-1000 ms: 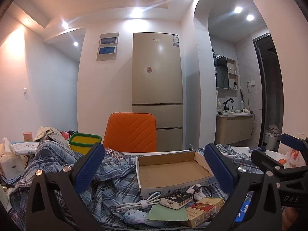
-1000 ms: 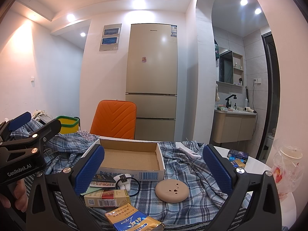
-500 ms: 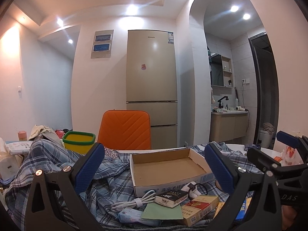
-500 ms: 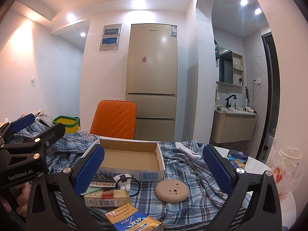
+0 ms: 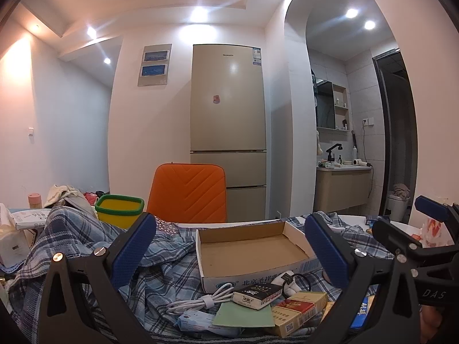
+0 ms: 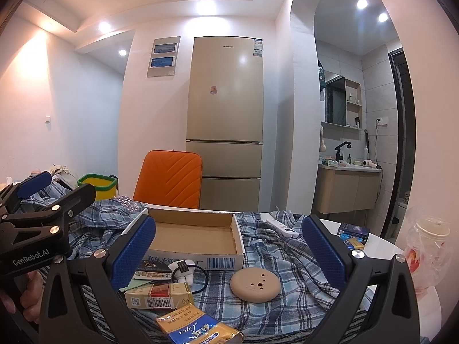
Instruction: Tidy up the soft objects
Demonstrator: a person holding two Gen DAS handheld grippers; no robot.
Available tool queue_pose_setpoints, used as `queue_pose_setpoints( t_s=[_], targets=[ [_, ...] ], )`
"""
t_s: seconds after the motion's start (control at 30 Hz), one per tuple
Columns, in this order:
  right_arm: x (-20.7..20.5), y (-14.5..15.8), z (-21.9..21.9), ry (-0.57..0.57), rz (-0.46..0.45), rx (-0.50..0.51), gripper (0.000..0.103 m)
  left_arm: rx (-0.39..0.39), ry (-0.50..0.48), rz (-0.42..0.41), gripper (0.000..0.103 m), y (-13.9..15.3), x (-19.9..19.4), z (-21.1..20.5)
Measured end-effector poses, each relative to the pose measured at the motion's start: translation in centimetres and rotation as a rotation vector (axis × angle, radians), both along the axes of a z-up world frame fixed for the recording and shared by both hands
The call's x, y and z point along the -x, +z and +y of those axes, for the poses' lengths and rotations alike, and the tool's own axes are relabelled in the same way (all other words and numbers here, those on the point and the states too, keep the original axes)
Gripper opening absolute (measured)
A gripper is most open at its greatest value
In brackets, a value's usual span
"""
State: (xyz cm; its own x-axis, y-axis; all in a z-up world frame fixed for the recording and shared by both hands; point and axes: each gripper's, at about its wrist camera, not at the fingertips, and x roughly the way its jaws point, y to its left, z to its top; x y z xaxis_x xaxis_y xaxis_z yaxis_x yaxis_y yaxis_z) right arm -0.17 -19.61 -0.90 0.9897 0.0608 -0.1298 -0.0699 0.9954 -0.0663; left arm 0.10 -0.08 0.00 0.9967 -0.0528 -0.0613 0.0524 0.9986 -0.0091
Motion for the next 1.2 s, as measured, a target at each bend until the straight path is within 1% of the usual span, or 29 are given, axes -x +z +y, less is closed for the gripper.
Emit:
queue_pose_setpoints(
  t_s=[0.17,0.7,0.8,0.93,1.03,1.2],
  targets=[
    [-0.02,0.03,-0.07,-0.003,-0.001,-0.001,0.103,-0.002,0.008,-0.015,0.103,0.18,0.26,0.03],
    [0.04,-0.04,0.17,-0.019,0.003,-0.005,0.103,0.0,0.017,-0.022,0.103,0.29,0.27,-0.04],
    [0.03,-0.08,0.18,-0.028,0.003,-0.004,0.103,-0.002,0.033,-0.025,0.103,0.32,0.33,-0.01],
    [0.03,-0.09,0.17,-0.029,0.0,-0.003,0.103,0.009,0.029,-0.035,0.103,0.41,0.54,0.21],
    [0.04,-0.08,0.15,-0.028,0.003,-0.004,0.103,0.016,0.016,-0.028,0.103,0.42,0.41,0.4],
    [0.09,-0.1,0.24,-0.023,0.01,0.002,0.103,0.008,0.03,-0.031,0.103,0.42,0.5,0.28]
  ],
)
